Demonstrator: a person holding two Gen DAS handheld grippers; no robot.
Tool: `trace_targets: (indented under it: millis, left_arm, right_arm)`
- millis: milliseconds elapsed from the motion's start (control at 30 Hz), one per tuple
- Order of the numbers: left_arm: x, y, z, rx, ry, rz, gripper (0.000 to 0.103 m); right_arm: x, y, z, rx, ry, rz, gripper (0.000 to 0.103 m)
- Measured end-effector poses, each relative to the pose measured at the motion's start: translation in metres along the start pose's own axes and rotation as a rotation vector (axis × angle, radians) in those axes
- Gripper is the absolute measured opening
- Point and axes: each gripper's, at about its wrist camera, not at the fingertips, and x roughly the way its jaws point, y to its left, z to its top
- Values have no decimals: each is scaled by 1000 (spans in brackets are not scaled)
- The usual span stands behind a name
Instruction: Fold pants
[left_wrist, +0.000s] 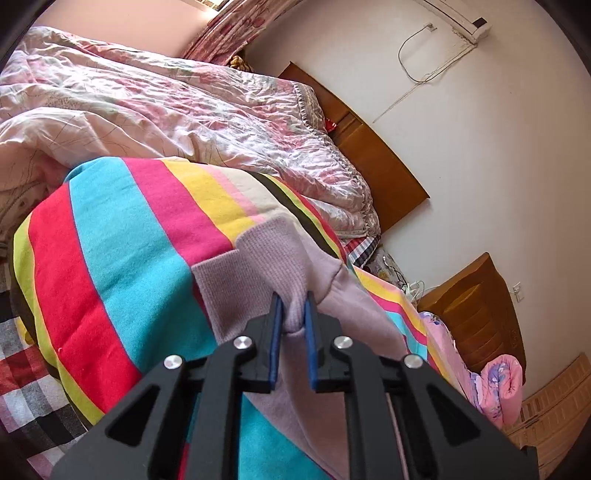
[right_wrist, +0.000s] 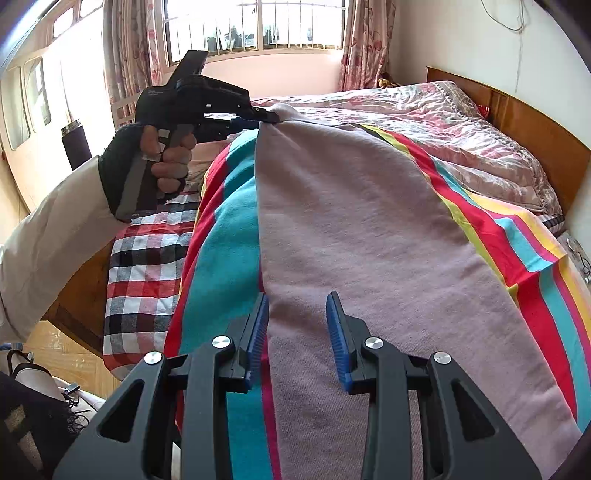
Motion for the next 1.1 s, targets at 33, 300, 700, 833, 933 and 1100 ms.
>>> trace_targets:
  millis: [33, 300, 700, 833, 933, 1100]
  left_arm:
    - [5, 3, 0, 4, 23, 27, 11]
    - [16, -2, 2, 135, 33, 288, 63]
    - [119, -103, -29, 513, 158, 276, 87]
    - [120, -123, -32, 508, 170, 397, 88]
    - [80, -174, -56, 534, 128, 249, 90]
    - [62, -280, -177, 766, 344, -99, 97]
  right_arm:
    - [4, -1, -2, 0, 19, 3, 33]
    - [7, -9, -14, 30, 60, 27, 36]
    - [11, -48, -30, 160, 145, -115, 72]
    - [-18, -49, -52, 198, 188, -145, 72]
    - [-73, -55, -74, 295, 82, -221, 74]
    - [-162, -80, -145, 523, -12, -478, 79]
